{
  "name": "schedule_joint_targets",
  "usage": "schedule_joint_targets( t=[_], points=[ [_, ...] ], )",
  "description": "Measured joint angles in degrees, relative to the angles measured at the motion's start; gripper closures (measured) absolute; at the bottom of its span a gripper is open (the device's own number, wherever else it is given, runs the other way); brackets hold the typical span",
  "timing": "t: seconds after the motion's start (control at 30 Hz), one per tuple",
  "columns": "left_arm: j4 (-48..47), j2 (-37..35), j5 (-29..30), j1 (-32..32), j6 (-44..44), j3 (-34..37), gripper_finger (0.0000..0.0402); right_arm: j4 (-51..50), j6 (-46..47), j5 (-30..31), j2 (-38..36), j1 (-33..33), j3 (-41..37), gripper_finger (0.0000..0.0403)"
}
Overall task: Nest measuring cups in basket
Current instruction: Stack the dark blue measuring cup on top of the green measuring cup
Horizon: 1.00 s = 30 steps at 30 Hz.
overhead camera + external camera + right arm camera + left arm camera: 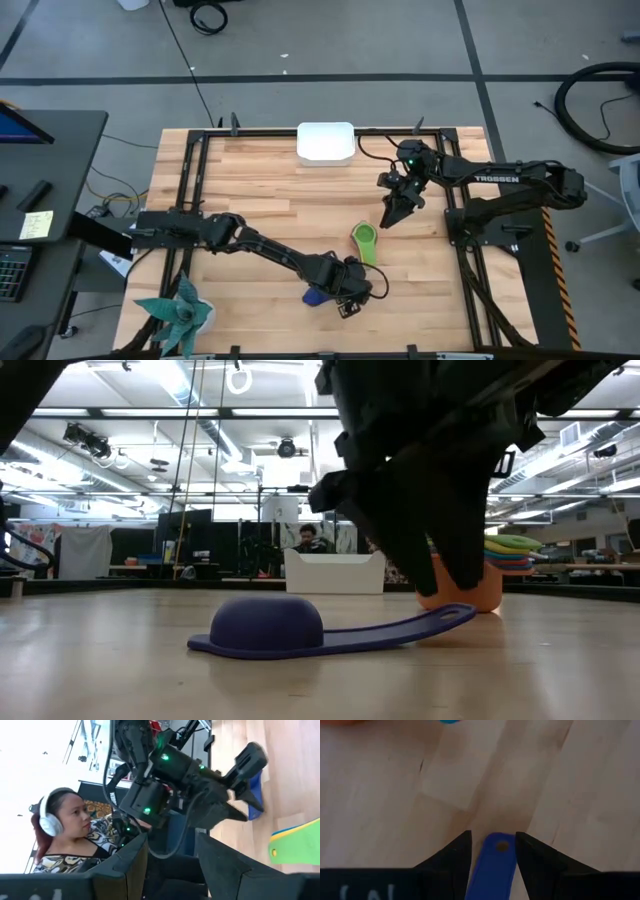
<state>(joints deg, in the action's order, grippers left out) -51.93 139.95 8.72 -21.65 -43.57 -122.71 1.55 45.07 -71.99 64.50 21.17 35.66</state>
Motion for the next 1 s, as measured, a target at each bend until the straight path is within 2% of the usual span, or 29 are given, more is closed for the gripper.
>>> schedule_joint_targets(
  t=[0.23, 0.6, 0.7, 0.83, 1.0],
  points=[
    [-1.77, -0.01, -0.08, 0.40, -0.15, -0.05, 0.0260, 0.16, 0.40, -0.05, 0.01, 0.07, 0.00, 0.0226],
    [-1.60, 0.01, -10.23, 0.35, -1.60, -0.05, 0.0271, 0.14, 0.38, 0.30, 0.01, 0.07, 0.00, 0.0226],
    [-1.76, -0.01, -11.84, 0.50, -2.83, -0.05, 0.0300, 0.16, 0.38, 0.33, 0.00, 0.07, 0.00, 0.0226],
    [-1.74, -0.02, -16.06, 0.72, -5.80, -0.05, 0.0380, 0.16, 0.34, 0.35, 0.01, 0.07, 0.00, 0.0226],
    [-1.72, -0.02, -17.58, 0.75, -6.93, -0.05, 0.0392, 0.27, 0.25, 0.35, 0.01, 0.07, 0.00, 0.0226]
  ],
)
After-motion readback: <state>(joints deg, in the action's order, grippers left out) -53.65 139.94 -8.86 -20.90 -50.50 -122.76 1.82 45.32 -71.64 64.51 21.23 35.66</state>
